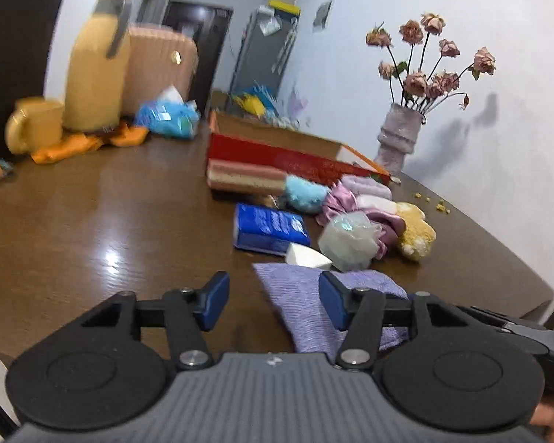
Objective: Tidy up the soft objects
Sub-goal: 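Lift the lavender pouch with the right tool and carry it over the box, then open the right tool to drop the pouch into the box, then withdraw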
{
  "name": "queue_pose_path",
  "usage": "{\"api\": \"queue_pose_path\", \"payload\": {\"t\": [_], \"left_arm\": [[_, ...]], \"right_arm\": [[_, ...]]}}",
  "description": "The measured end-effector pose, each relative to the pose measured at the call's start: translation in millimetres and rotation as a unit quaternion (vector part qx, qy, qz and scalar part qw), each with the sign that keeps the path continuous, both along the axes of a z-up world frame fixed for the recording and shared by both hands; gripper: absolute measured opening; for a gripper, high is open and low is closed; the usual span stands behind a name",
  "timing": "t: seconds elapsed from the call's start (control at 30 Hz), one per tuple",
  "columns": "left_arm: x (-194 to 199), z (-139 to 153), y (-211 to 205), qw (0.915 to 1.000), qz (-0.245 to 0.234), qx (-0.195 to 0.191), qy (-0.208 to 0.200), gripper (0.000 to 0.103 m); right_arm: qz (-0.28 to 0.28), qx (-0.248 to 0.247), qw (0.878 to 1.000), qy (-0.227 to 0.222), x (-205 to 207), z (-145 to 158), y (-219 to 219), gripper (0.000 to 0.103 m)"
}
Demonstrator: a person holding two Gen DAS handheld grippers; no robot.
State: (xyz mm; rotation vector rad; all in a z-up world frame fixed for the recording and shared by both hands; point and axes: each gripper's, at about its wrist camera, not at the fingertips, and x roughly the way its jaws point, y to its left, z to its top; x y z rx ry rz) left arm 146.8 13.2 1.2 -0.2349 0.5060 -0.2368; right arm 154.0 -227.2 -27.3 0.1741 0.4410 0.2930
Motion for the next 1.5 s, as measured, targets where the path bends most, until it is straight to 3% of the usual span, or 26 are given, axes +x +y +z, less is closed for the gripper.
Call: {"api": "queue_pose_path", "payload": {"t": [0.07, 0.27, 0.33, 0.4, 0.5, 0.63, 0.77, 0.83, 0.97, 1.03, 1.17, 1.27, 1.4, 1.47, 1.5], "left_arm": [[6, -5, -1, 0.9996, -0.019, -0.015, 0.017, 0.034], [12, -15, 1, 0.999, -0.027, -0.02, 0.028, 0.013], [14, -16, 1, 0.9988, -0.032, -0.023, 0.028, 0.011], [15, -15, 0, 0.9986, -0.039, -0.02, 0.031, 0.008], [15, -11, 0, 0.9987, -0.045, -0.009, 0.024, 0.005], [19, 4, 11, 0.997, -0.067, -0.031, 0.024, 0.003], [35, 41, 25, 0.9906, -0.103, -0.087, -0.023, 0.003], [60, 63, 28, 0.9888, -0.107, -0.096, -0.039, 0.003], [132, 98, 38, 0.9847, -0.106, -0.123, -0.064, 0.003], [180, 107, 41, 0.9857, -0.096, -0.128, -0.053, 0.003], [292, 116, 33, 0.9939, -0.086, -0.066, -0.023, 0.003], [368, 108, 25, 0.9973, -0.072, -0.009, 0.009, 0.003], [444, 78, 20, 0.9972, -0.029, 0.029, 0.063, 0.008], [462, 61, 18, 0.9959, -0.006, 0.055, 0.072, 0.029], [466, 54, 17, 0.9952, 0.009, 0.069, 0.069, 0.034]], "right_arm": [[-0.001, 0.002, 1.0, -0.004, 5, 3, -1, 0.04], [0.006, 0.0, 1.0, 0.005, 24, 0, -1, 0.04], [0.013, -0.011, 1.0, 0.012, 27, -3, 4, 0.027], [0.024, -0.026, 0.999, 0.014, 28, -5, 11, 0.023], [0.022, -0.063, 0.998, 0.007, 23, -4, 22, 0.006], [0.025, -0.054, 0.998, 0.015, 20, 8, 17, 0.003], [0.04, -0.006, 0.999, -0.034, 22, 49, 3, 0.003], [0.049, 0.008, 0.997, -0.066, 33, 73, 0, 0.003], [0.06, -0.018, 0.992, -0.108, 96, 116, 2, 0.003], [0.059, -0.028, 0.992, -0.106, 139, 132, 4, 0.003], [0.082, -0.052, 0.993, -0.07, 250, 156, 22, 0.002], [0.084, -0.082, 0.993, -0.029, 331, 155, 41, 0.001], [0.077, -0.1, 0.991, 0.048, 430, 130, 63, 0.002], [0.072, -0.101, 0.988, 0.093, 467, 109, 70, 0.01], [0.069, -0.1, 0.986, 0.116, 478, 100, 71, 0.012]]}}
